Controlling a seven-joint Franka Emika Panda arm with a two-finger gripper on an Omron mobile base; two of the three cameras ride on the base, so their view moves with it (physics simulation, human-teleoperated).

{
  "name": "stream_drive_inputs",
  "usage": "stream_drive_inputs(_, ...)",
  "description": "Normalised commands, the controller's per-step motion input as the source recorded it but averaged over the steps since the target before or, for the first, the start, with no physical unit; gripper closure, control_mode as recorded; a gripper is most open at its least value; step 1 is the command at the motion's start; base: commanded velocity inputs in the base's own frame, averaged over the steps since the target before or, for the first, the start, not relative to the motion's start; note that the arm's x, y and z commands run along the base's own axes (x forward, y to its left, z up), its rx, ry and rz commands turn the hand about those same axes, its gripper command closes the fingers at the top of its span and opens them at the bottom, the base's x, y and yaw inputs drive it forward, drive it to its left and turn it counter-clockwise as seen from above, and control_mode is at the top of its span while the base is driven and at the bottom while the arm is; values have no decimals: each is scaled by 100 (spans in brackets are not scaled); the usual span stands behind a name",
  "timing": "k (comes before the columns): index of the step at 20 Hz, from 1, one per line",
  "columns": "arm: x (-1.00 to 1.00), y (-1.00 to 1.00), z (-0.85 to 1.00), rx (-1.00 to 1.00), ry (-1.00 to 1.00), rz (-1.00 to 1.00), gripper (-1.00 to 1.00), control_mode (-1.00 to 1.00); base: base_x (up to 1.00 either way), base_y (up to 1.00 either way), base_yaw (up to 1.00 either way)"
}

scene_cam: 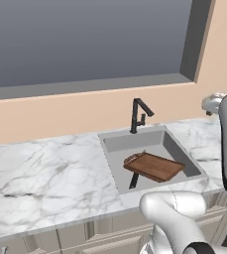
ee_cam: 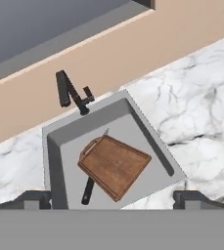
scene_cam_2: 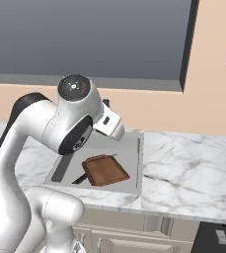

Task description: Move the cutting board and knife to the sink. Then move spray from the cabinet to the counter.

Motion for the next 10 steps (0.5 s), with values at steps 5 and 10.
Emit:
stream_drive_inputs(5, -27, 23, 6, -30, -4, 6, -100, -100, 0, 0, 0)
stream_drive_inputs(10, 0, 0, 0, 0, 0, 0, -100, 100, -65, 9, 3)
